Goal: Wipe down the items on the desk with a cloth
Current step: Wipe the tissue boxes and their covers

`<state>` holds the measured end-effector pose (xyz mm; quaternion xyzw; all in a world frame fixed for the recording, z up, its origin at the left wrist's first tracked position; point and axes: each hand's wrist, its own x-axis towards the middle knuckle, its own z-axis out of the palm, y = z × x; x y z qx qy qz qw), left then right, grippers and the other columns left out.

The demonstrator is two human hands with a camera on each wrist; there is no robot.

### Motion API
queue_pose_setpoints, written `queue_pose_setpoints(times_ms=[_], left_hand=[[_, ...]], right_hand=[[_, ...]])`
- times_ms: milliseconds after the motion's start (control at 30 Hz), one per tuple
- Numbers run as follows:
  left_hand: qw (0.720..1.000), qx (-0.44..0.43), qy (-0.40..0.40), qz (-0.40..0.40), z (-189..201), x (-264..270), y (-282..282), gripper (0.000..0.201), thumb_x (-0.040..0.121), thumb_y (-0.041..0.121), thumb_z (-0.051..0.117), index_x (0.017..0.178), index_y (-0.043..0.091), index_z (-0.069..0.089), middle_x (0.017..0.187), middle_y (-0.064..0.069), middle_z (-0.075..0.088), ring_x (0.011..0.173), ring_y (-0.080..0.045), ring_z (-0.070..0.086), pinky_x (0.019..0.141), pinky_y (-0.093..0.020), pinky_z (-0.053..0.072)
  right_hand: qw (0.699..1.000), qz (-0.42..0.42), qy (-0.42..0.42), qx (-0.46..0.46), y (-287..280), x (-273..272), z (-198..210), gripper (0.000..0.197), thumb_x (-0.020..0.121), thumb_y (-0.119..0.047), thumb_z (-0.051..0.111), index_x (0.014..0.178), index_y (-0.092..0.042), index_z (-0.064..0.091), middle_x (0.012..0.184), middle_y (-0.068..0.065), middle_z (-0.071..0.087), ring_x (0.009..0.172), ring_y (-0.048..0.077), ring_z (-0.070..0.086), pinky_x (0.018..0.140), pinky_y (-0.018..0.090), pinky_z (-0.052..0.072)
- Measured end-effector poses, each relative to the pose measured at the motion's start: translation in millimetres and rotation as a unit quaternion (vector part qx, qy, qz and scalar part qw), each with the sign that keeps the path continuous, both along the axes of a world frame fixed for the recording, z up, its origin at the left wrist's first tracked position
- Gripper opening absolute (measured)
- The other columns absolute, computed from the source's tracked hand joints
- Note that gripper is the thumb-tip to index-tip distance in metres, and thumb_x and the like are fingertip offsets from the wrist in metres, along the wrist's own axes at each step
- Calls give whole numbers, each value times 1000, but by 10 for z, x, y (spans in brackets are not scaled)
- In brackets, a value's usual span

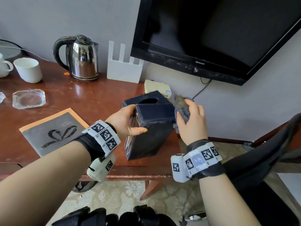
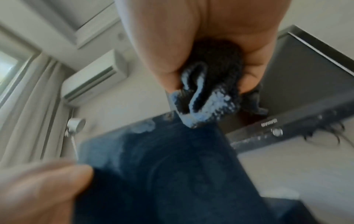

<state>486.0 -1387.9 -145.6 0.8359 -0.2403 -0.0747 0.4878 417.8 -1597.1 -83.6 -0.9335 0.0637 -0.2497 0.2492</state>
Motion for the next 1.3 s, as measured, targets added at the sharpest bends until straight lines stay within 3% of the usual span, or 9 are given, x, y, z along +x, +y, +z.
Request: queue_pose_setpoints(times_ms=[133, 233, 400, 567, 700, 767, 933, 1067, 1300], left_hand=[[999, -12, 26, 19, -29, -18, -34, 83, 73, 28, 77, 140, 10, 32, 141, -6, 44, 129, -20, 43, 110, -41, 35], [998, -4, 48, 34, -64, -32, -37, 96, 67, 40, 78, 142, 11, 27, 144, -7, 40, 130, -21, 43, 109, -45, 36], [997, 37, 34, 53, -88, 27, -75, 92, 64, 44, 78, 139, 21, 30, 139, -2, 45, 124, -21, 48, 104, -45, 41], [998, 19, -9, 61, -82, -1, -86, 91, 54, 53, 70, 133, 21, 39, 127, -1, 53, 116, -19, 53, 98, -43, 45], [994, 24, -95, 48, -34, -38, -96, 68, 73, 12, 74, 134, 9, 44, 125, -2, 48, 110, -8, 40, 95, -17, 33], [993, 19, -114, 35, -22, -64, -99, 65, 71, 19, 73, 129, 6, 48, 122, -4, 50, 107, -6, 38, 89, -9, 29], [997, 38, -3, 62, -72, -31, -94, 95, 54, 51, 72, 136, 19, 36, 131, -4, 49, 119, -21, 51, 100, -42, 44], [996, 54, 15, 73, -139, -25, -105, 94, 62, 36, 81, 140, 23, 29, 138, -3, 44, 124, -20, 48, 103, -44, 42], [997, 5, 24, 70, -256, -113, -117, 99, 63, 39, 81, 143, 18, 26, 143, -4, 39, 130, -19, 42, 108, -44, 37]], right_hand=[[996, 21, -34, 75, 9, -37, -146, 49, 86, -8, 61, 133, -9, 44, 130, 14, 39, 117, 25, 46, 90, 12, 31], [994, 25, -57, 94, 12, -35, -200, 50, 85, -5, 61, 132, -7, 43, 130, 16, 37, 117, 29, 48, 93, 17, 35], [992, 28, -99, 74, 259, 43, -253, 56, 76, 0, 66, 128, -6, 47, 129, 20, 36, 116, 37, 45, 95, 49, 47], [984, 108, -141, -10, 778, 0, -334, 66, 66, 1, 70, 119, -22, 38, 123, 24, 45, 110, 43, 47, 92, 44, 44], [975, 143, -163, -53, 926, -29, -366, 47, 75, -18, 45, 121, -23, 38, 124, 9, 33, 109, 31, 38, 89, 41, 46], [972, 149, -165, -73, 885, -24, -351, 48, 75, -16, 47, 121, -25, 38, 123, 6, 31, 109, 29, 37, 85, 40, 49], [978, 118, -121, -123, 599, 76, -157, 53, 70, -9, 62, 121, -20, 51, 119, 14, 49, 105, 34, 48, 79, 40, 52], [1000, 14, -8, -22, 212, 188, 33, 50, 84, -10, 62, 131, -17, 48, 130, 12, 42, 118, 33, 43, 94, 40, 43], [993, 50, 35, -101, 287, 41, 95, 45, 87, -34, 58, 130, -24, 48, 128, 5, 42, 118, 28, 39, 90, 37, 42]])
